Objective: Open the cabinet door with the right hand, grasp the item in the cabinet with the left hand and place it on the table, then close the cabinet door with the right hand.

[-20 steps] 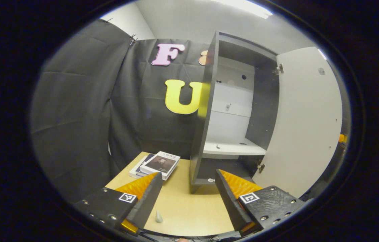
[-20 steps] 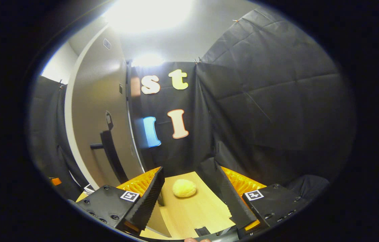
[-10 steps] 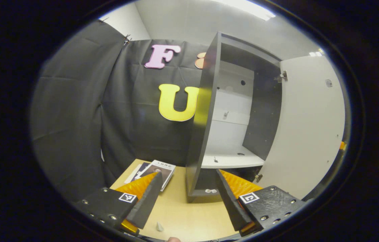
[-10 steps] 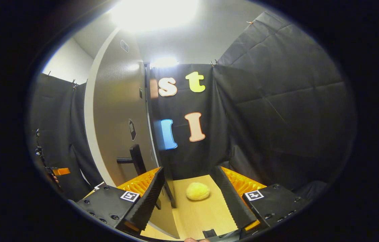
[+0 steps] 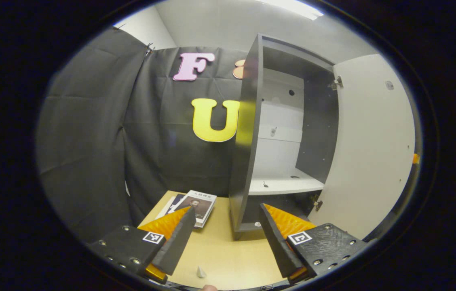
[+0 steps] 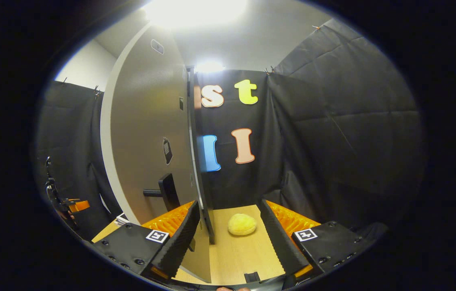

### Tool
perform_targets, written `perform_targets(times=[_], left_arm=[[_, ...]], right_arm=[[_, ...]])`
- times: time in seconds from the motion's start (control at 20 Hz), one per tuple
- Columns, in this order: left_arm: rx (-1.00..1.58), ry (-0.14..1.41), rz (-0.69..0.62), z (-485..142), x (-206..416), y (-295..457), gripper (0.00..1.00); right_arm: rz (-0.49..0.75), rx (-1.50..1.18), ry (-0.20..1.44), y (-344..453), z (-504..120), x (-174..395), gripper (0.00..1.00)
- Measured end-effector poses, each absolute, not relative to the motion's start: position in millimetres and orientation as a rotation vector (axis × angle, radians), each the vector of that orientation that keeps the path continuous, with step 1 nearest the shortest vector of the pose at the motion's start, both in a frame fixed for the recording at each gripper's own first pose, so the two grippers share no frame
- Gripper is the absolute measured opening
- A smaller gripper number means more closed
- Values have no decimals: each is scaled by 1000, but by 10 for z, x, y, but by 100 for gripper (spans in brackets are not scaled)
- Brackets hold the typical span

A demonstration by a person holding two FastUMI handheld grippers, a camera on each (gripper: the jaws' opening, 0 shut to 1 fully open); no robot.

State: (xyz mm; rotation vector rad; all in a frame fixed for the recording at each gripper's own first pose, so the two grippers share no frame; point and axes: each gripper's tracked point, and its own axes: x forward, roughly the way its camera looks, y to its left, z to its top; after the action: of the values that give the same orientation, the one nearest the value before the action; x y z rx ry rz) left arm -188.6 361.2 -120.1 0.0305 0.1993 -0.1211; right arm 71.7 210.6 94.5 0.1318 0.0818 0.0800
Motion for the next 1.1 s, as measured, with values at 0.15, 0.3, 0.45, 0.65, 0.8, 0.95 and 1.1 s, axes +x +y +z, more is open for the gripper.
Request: perform_targets(times=[0.15, 0.3, 0.45, 0.65, 0.8, 0.95, 1.1], left_arm=[[0, 211, -121, -1273, -1911, 3622, 92], [-40, 202, -108, -1249, -1948, 3717, 98], [-41, 193, -71, -1221, -1991, 3868, 95], [-40, 189, -11, -1225, -2071, 4067, 95], [-64, 155, 35, -1124, -2136, 4214, 92], [-56, 151, 53, -1098, -2166, 4327, 92], [-30, 149, 68, -1043, -2218, 4400, 92]], right_arm=[[153, 133, 108, 2407, 924, 657, 97], [239, 109, 115, 2739, 963, 656, 97], [290, 96, 125, 3020, 970, 710, 97], [389, 119, 126, 3452, 985, 755, 97], [454, 134, 146, 3744, 911, 894, 97], [514, 140, 152, 4080, 904, 947, 97], [593, 141, 153, 4480, 929, 1036, 97]])
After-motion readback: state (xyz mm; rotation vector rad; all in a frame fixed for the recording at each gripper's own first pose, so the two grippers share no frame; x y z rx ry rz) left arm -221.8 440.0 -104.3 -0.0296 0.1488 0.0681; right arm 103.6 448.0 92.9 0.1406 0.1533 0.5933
